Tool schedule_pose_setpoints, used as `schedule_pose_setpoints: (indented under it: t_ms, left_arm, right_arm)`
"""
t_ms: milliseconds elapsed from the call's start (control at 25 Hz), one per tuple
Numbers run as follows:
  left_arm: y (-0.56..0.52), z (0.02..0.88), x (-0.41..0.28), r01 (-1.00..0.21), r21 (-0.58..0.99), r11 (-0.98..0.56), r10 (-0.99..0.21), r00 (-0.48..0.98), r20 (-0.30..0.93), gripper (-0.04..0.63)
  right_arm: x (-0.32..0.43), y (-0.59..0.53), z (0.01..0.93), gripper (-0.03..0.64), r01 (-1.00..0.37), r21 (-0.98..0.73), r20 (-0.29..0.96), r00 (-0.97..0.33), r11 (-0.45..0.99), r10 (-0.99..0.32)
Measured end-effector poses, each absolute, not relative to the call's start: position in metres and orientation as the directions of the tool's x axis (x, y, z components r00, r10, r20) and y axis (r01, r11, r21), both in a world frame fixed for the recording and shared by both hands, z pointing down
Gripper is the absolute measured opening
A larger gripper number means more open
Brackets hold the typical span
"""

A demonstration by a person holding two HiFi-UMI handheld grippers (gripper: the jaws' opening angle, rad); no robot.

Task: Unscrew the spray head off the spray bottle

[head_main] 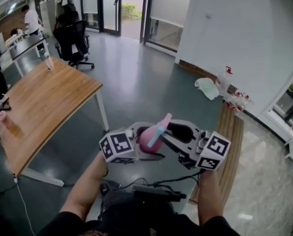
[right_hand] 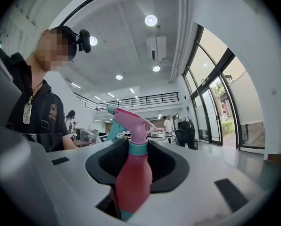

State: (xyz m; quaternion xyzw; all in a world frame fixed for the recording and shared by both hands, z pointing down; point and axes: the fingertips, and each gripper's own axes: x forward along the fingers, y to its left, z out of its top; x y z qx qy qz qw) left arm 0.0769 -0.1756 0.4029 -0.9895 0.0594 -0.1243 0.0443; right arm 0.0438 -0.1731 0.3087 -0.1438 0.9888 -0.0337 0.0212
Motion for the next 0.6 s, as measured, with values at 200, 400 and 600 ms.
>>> schedule_pose_setpoints:
  t_ms: [200, 400, 600]
  left_arm:
    - [-0.165, 0.406, 0.077, -0.041, -0.087, -0.995, -0.063, 0.963, 0.261, 0.445]
    - [-0.157, 0.405, 0.081, 0.004, -0.081, -0.997, -0.015, 0.971, 0.238, 0.445]
    - [-0.165, 0.407, 0.083, -0.059, -0.089, -0.994, -0.078, 0.970, 0.228, 0.443]
  right_arm:
    - [0.046, -0.166, 0.310, 0.129, -0.195, -0.071, -0.050, -0.979, 0.978, -0.198]
    - [0.048, -0.160, 0.313, 0.129, -0.126, -0.075, -0.056, -0.990, 0.989, -0.131]
    - [0.051, -0.165, 0.312, 0.136, -0.179, -0.075, -0.066, -0.981, 0.981, -0.184]
